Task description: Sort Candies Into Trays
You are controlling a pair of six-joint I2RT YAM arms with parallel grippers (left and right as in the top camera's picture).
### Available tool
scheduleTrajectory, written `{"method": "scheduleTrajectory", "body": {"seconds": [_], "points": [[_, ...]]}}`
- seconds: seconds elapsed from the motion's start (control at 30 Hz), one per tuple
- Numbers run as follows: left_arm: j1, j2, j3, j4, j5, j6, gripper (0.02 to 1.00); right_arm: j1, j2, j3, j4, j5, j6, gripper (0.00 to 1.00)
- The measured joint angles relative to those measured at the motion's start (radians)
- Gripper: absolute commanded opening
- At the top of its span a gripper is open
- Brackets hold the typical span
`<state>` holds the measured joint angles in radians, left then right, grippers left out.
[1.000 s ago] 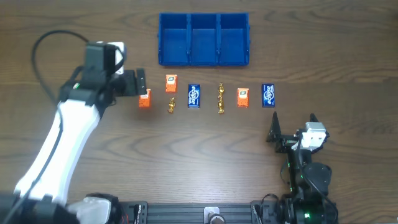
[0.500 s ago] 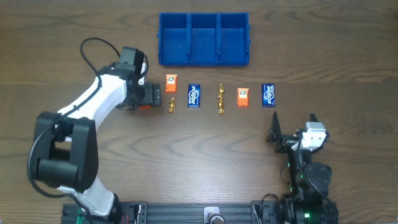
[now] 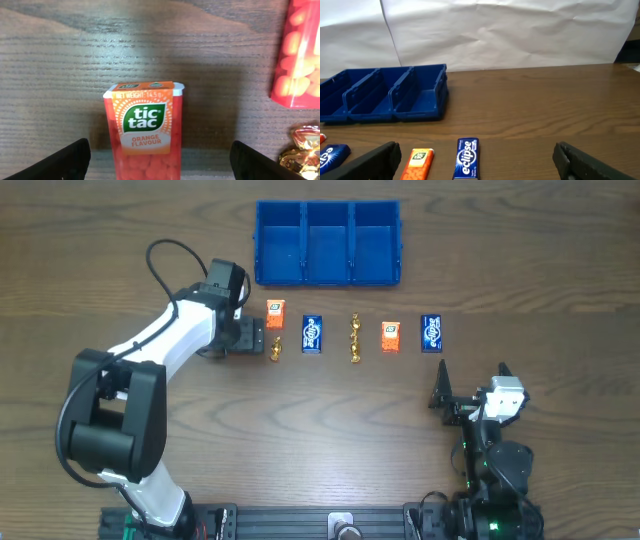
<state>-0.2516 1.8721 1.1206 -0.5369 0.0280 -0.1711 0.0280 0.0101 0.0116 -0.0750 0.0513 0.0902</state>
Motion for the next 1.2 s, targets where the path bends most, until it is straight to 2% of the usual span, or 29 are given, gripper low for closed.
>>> {"method": "scheduleTrajectory", "body": {"seconds": [0.5, 0.6, 0.7, 0.8, 1.1, 1.2], "points": [[-0.004, 0.013, 0.000, 0.029, -0.027, 0.010, 0.667, 0.000, 0.000, 0.000, 0.000, 0.000, 0.000, 0.998], [-0.004, 0.013, 0.000, 0.035, -0.027, 0.010, 0.577, 0.000, 0.000, 0.000, 0.000, 0.000, 0.000, 0.998], [-0.004, 0.015, 0.000, 0.043, -0.027, 0.010, 0.413, 0.000, 0.000, 0.000, 0.000, 0.000, 0.000, 0.998], [-0.004, 0.016, 0.000, 0.044, -0.027, 0.011, 0.305, 0.000, 0.000, 0.000, 0.000, 0.000, 0.000, 0.998], [-0.004, 0.017, 0.007, 0.041, -0.029, -0.019, 0.237, 0.000, 0.000, 0.000, 0.000, 0.000, 0.000, 0.998], [-0.004, 0.020, 0.058, -0.021, -0.028, -0.043, 0.231, 0.000, 0.000, 0.000, 0.000, 0.000, 0.000, 0.998]]}}
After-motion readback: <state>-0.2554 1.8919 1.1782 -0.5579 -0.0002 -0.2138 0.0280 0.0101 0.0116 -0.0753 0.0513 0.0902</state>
